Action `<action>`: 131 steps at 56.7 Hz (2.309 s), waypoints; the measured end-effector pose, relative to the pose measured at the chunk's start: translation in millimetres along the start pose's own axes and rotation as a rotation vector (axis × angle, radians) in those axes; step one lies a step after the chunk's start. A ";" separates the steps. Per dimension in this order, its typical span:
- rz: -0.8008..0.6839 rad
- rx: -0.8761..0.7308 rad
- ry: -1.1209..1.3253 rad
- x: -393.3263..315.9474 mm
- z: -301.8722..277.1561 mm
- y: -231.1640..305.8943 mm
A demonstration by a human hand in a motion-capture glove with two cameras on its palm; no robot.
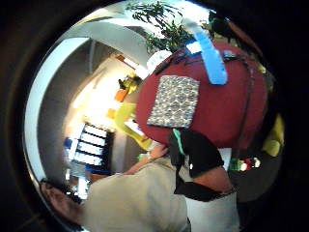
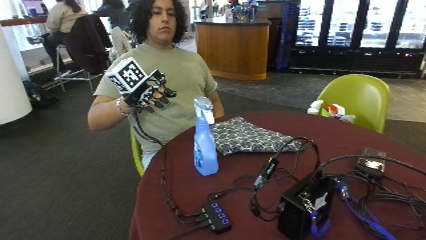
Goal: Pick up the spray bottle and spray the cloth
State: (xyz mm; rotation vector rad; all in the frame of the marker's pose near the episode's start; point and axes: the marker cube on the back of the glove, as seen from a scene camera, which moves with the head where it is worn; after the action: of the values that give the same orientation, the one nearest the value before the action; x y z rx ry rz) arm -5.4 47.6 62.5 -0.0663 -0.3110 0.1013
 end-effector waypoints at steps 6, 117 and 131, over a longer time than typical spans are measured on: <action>0.041 -0.010 -0.184 1.0 18.9 -35.3; 0.080 -0.617 0.069 -151.3 30.5 -210.0; 0.146 -0.876 0.416 -140.0 140.5 -191.1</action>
State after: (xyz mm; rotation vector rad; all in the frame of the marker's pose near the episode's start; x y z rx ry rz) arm -164.3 -150.5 169.1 -0.9672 0.0862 0.0870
